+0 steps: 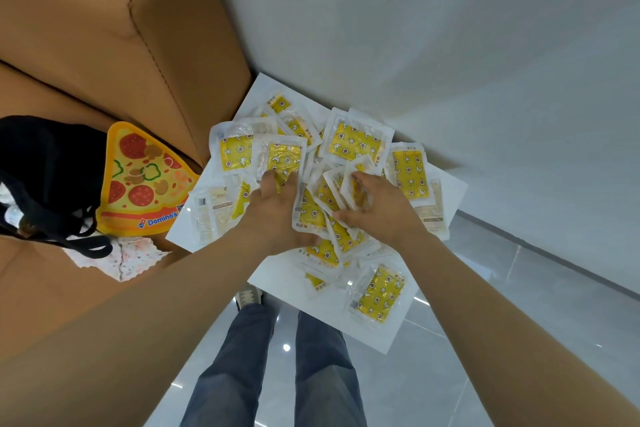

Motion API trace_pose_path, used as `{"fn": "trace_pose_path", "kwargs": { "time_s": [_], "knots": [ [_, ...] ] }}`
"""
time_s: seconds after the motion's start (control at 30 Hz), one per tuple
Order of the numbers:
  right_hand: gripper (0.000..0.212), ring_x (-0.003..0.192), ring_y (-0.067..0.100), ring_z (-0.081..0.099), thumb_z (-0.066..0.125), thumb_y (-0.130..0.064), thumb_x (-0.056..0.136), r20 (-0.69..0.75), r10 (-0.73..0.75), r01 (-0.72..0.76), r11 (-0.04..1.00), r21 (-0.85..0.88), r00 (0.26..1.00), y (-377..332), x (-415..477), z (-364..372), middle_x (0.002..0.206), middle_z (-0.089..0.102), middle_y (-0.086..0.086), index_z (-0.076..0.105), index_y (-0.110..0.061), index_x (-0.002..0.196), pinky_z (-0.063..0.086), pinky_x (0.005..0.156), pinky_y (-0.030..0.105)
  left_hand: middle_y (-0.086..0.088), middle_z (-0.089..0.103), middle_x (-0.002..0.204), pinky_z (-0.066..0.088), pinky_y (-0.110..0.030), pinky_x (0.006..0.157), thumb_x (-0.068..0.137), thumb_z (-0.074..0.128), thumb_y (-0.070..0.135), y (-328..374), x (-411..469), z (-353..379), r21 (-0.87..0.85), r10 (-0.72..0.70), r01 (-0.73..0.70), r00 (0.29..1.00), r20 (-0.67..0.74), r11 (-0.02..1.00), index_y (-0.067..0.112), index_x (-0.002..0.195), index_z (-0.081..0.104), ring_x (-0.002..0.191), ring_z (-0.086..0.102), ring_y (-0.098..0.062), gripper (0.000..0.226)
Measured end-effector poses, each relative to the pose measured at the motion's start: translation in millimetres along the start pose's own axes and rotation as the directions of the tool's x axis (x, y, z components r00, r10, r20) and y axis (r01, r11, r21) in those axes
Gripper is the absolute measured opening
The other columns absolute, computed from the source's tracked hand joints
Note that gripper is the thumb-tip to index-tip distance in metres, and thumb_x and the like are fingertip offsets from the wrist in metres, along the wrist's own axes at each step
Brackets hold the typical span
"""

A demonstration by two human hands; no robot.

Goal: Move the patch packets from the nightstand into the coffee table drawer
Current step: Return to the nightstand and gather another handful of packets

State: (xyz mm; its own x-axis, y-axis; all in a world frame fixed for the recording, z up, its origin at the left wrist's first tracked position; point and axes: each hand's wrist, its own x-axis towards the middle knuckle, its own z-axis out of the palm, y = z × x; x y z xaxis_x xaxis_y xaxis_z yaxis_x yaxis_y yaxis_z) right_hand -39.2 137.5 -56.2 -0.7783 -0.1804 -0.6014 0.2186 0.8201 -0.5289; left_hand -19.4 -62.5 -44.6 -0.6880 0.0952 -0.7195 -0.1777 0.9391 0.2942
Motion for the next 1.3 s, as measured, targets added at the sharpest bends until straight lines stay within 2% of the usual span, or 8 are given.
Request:
{"fn": "trace_pose_path", "kwargs": {
  "time_s": [0.17, 0.3, 0.47, 0.63, 0.77, 0.87, 1.0, 1.3],
  "knots": [
    [0.08, 0.127, 0.021, 0.044, 0.072, -0.04, 0.076, -0.023, -0.025, 0.022, 0.994, -0.103, 0.999, -2.7, 2.0, 4.3, 0.141, 0.043, 0.004, 0.034, -0.019, 0.145, 0.039, 0.1, 0.033, -0.011, 0.004, 0.151, 0.025, -0.043, 0.113, 0.061, 0.078, 0.059, -5.8, 6.3, 0.1, -0.02, 0.002, -0.003, 0.997, -0.071, 1.0, 0.024, 0.15, 0.01, 0.135, 0.025, -0.04, 0.117],
    [0.078, 0.119, 0.023, 0.049, 0.066, -0.043, 0.078, -0.034, -0.047, 0.038, 0.976, -0.212, 0.998, -7.3, 2.3, 8.7, 0.134, 0.046, 0.006, 0.033, -0.016, 0.144, 0.044, 0.091, 0.034, -0.008, -0.003, 0.156, 0.027, -0.044, 0.114, 0.064, 0.075, 0.062, -10.7, 14.9, -2.0, -0.146, -0.074, 0.056, 0.99, -0.117, 0.988, 0.026, 0.151, 0.009, 0.141, 0.019, -0.037, 0.115],
    [0.07, 0.114, 0.023, 0.053, 0.065, -0.045, 0.08, -0.083, -0.036, 0.017, 0.975, -0.22, 0.996, -7.3, 4.5, 10.2, 0.128, 0.051, 0.005, 0.039, -0.017, 0.139, 0.045, 0.086, 0.033, -0.004, 0.013, 0.152, 0.028, -0.048, 0.11, 0.068, 0.07, 0.062, -8.3, 18.9, -5.6, -0.134, -0.149, 0.122, 0.964, -0.222, 0.984, 0.031, 0.146, 0.027, 0.138, 0.015, -0.034, 0.094],
    [0.039, 0.08, 0.022, 0.06, 0.06, -0.027, 0.084, -0.135, -0.091, 0.079, 0.993, -0.09, 0.987, -0.8, -1.0, 3.6, 0.091, 0.063, 0.001, 0.054, -0.018, 0.122, 0.041, 0.062, 0.028, -0.004, -0.003, 0.156, 0.02, -0.05, 0.114, 0.056, 0.079, 0.061, -9.2, 24.0, -3.3, -0.175, -0.148, 0.117, 0.973, -0.177, 0.978, 0.032, 0.145, 0.021, 0.144, -0.003, -0.035, 0.11],
    [0.028, 0.059, 0.012, 0.05, 0.054, -0.017, 0.086, -0.241, -0.075, 0.077, 0.997, 0.0, 0.968, 6.5, -13.1, -7.2, 0.073, 0.057, -0.003, 0.06, -0.014, 0.113, 0.035, 0.051, 0.024, 0.0, -0.014, 0.158, 0.011, -0.051, 0.117, 0.054, 0.079, 0.063, -11.5, 25.5, -2.9, -0.115, -0.12, 0.108, 0.988, -0.102, 0.988, 0.03, 0.148, 0.01, 0.145, -0.013, -0.035, 0.122],
    [0.025, 0.059, 0.004, 0.05, 0.053, -0.012, 0.087, -0.276, -0.017, 0.038, 0.997, 0.071, 0.961, 9.5, -22.8, -16.1, 0.077, 0.059, -0.005, 0.063, -0.012, 0.109, 0.034, 0.052, 0.016, -0.002, -0.016, 0.158, 0.006, -0.051, 0.118, 0.056, 0.076, 0.066, -10.0, 20.1, -1.6, -0.07, -0.073, 0.066, 0.992, -0.105, 0.995, 0.028, 0.15, 0.004, 0.145, -0.015, -0.035, 0.124],
    [0.029, 0.07, 0.014, 0.056, 0.052, -0.014, 0.089, -0.275, 0.02, 0.009, 0.995, 0.101, 0.961, 10.4, -34.8, -23.3, 0.086, 0.064, -0.003, 0.062, -0.013, 0.116, 0.04, 0.057, 0.019, -0.007, -0.012, 0.158, -0.005, -0.046, 0.119, 0.068, 0.067, 0.067, 7.3, 10.9, 0.6, -0.063, -0.032, 0.024, 0.991, -0.132, 0.998, 0.026, 0.151, 0.006, 0.145, -0.014, -0.031, 0.111],
    [0.033, 0.079, 0.014, 0.059, 0.05, -0.019, 0.093, -0.281, 0.067, -0.038, 0.993, 0.109, 0.958, 14.2, -54.9, -20.1, 0.103, 0.068, -0.002, 0.057, -0.019, 0.125, 0.047, 0.067, 0.022, -0.011, -0.01, 0.155, 0.017, -0.051, 0.117, 0.055, 0.065, 0.08, 42.5, 19.4, 9.5, -0.242, -0.357, 0.328, 0.93, -0.087, 0.913, 0.025, 0.15, -0.003, 0.145, 0.003, -0.037, 0.129]
  ]
}}
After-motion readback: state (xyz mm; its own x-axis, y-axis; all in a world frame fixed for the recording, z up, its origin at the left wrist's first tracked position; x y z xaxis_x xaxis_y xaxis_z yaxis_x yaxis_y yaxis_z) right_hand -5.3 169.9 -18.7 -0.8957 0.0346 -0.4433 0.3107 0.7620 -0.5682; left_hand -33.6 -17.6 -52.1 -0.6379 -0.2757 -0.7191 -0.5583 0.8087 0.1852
